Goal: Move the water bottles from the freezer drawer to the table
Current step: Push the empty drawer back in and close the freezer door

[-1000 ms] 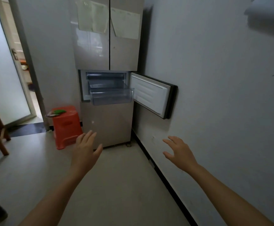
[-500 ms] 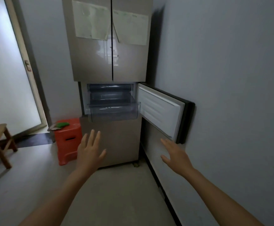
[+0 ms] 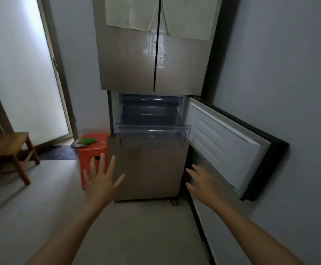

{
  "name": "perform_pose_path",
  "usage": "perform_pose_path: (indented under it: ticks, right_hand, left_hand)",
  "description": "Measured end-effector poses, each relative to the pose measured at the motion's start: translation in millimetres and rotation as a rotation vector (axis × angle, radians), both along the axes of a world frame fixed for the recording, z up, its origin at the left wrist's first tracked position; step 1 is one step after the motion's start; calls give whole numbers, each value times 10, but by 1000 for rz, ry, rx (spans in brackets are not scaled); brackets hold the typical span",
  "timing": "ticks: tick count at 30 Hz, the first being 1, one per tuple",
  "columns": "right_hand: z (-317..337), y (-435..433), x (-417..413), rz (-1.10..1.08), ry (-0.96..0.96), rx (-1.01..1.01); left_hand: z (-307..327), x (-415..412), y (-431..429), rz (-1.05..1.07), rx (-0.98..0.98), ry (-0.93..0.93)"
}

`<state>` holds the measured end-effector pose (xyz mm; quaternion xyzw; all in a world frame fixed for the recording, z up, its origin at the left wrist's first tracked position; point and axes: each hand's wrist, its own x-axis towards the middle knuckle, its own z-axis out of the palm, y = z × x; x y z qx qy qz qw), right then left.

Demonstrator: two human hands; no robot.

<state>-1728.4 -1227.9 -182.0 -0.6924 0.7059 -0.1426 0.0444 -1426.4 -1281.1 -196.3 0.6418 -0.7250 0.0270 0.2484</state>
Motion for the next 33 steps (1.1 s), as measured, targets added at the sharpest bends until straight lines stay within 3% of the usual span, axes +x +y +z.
perform_pose_path:
  ticks: [6, 10, 15, 22, 26, 33]
  right_hand:
    - [15, -1069, 1, -40, 29, 26]
    - [-39, -1645, 17, -72, -50, 68]
    - [-278, -2044, -15, -99, -98, 149]
    - [-512, -2588, -232, -134, -168, 215]
    - [-510, -3001, -385, -117, -226, 175]
    - [-428, -3758, -606, -159, -437, -73]
  left_hand:
    - [-24, 44, -1028, -4, 53, 48]
    - [-87, 18, -1664, -53, 114, 16]
    - [-313, -131, -2142, -118, 201, 34]
    - [-477, -458, -2805, -164, 168, 11]
    - [-539, -601, -3225, -171, 101, -88]
    - [-572, -725, -3696, -83, -95, -73]
